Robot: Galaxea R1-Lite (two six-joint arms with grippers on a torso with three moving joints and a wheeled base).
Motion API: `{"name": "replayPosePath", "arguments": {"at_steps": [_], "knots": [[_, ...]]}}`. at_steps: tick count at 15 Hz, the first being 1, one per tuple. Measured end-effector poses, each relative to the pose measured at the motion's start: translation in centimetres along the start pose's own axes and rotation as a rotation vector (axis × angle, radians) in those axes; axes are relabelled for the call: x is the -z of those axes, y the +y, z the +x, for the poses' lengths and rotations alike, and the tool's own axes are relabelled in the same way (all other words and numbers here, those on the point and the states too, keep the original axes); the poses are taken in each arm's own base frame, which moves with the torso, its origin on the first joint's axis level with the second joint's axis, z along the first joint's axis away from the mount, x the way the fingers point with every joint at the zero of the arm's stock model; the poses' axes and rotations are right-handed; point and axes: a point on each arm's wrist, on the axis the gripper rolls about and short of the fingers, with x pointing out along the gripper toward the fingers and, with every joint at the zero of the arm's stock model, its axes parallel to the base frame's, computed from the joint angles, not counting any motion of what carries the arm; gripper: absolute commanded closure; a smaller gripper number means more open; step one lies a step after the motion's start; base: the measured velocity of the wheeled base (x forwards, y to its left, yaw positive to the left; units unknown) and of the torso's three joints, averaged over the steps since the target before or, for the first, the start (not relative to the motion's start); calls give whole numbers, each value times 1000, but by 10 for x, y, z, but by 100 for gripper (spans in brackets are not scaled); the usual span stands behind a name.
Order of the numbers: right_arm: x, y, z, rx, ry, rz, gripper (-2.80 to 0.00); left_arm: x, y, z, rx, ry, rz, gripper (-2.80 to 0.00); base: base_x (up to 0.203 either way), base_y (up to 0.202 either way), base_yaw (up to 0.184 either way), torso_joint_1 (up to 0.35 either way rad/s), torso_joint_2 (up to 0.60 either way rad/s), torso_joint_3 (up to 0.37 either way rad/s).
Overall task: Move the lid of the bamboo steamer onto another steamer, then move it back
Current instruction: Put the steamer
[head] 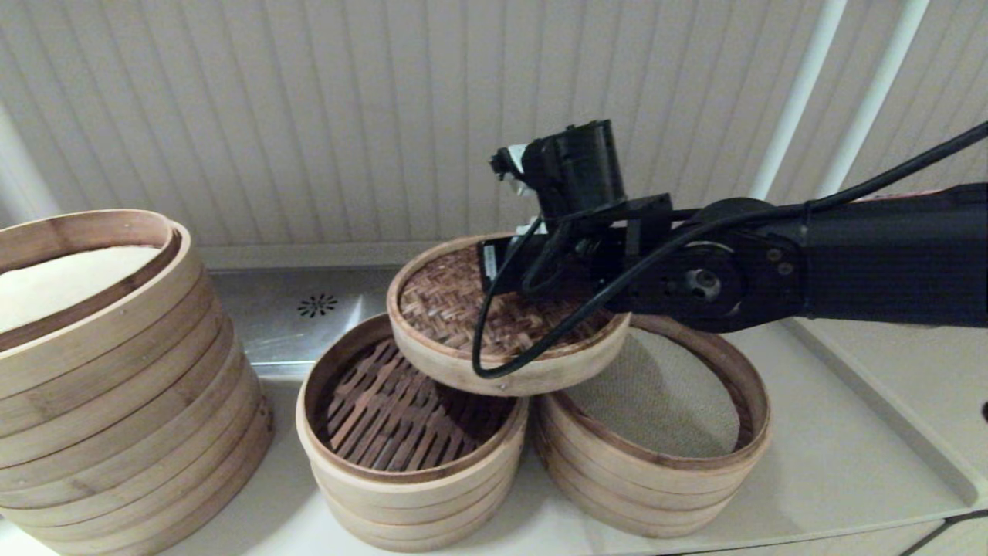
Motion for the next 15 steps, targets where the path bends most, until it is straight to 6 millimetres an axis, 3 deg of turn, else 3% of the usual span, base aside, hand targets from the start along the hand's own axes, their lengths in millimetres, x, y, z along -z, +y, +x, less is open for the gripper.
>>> {"name": "replayPosePath", "arguments": {"at_steps": [6, 9, 11, 15], "knots": [[7, -87, -20, 239, 40, 48, 0, 0, 0, 0, 0, 0, 0, 0, 0, 0, 0, 0, 0, 0], [16, -118, -28, 307, 26, 58, 0, 0, 0, 0, 0, 0, 0, 0, 0, 0, 0, 0, 0, 0], [23, -134, -31, 347, 10, 65, 0, 0, 0, 0, 0, 0, 0, 0, 0, 0, 0, 0, 0, 0], [37, -140, -31, 358, 18, 68, 0, 0, 0, 0, 0, 0, 0, 0, 0, 0, 0, 0, 0, 0]]}}
